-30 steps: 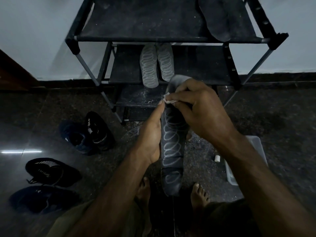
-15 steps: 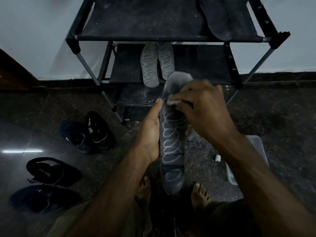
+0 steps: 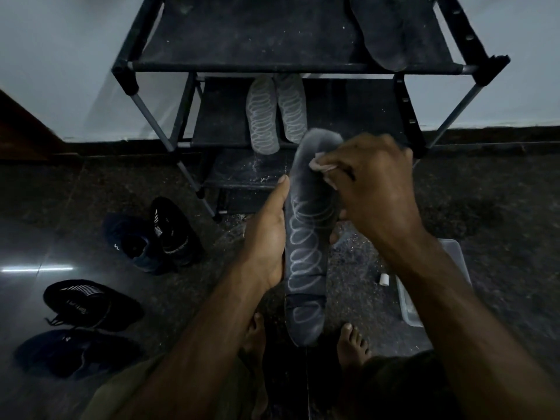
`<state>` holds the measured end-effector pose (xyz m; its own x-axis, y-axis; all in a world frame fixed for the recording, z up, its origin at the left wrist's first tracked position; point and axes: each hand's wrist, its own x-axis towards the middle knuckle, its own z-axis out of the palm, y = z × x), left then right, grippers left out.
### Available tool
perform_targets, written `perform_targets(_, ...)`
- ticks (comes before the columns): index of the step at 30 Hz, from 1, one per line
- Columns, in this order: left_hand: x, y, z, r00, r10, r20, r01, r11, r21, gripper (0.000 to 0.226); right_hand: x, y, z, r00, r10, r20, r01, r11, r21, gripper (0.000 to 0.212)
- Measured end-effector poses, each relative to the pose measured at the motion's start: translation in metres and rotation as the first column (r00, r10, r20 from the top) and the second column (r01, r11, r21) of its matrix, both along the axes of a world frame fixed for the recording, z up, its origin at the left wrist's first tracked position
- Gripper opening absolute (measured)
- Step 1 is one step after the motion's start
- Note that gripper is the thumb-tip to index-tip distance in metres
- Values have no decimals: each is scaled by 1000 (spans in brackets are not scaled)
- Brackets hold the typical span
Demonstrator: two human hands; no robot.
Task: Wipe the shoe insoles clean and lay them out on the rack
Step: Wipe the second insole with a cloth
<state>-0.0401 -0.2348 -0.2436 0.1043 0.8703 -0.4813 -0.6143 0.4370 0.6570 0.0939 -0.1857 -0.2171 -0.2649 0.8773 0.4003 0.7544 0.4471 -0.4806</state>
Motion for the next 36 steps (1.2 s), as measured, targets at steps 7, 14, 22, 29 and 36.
perform_targets(7, -1, 0, 1, 995, -58, 80, 53, 997, 59, 47, 1, 1, -3, 910, -94, -403, 8, 978, -210, 17)
perform_targets(14, -8, 7, 4, 995, -71, 63, 60, 985, 164, 40, -7, -1, -5, 923, 33, -383, -116, 974, -195, 17)
perform_targets(22, -5, 6, -2, 975, -43, -217, 88, 975, 202, 33, -2, 2, -7, 974, -61, -216, 59, 998, -13, 18)
perform_targets(29, -5, 6, -2, 976, -42, -216, 101, 957, 272, 44, -18, -7, -3, 991, 53, -120, -58, 997, -43, 24)
perform_targets(36, 2, 4, -6, 968, -82, -238, 147, 951, 272, 45, -7, 4, -5, 990, -82, -117, 84, 996, 9, 18)
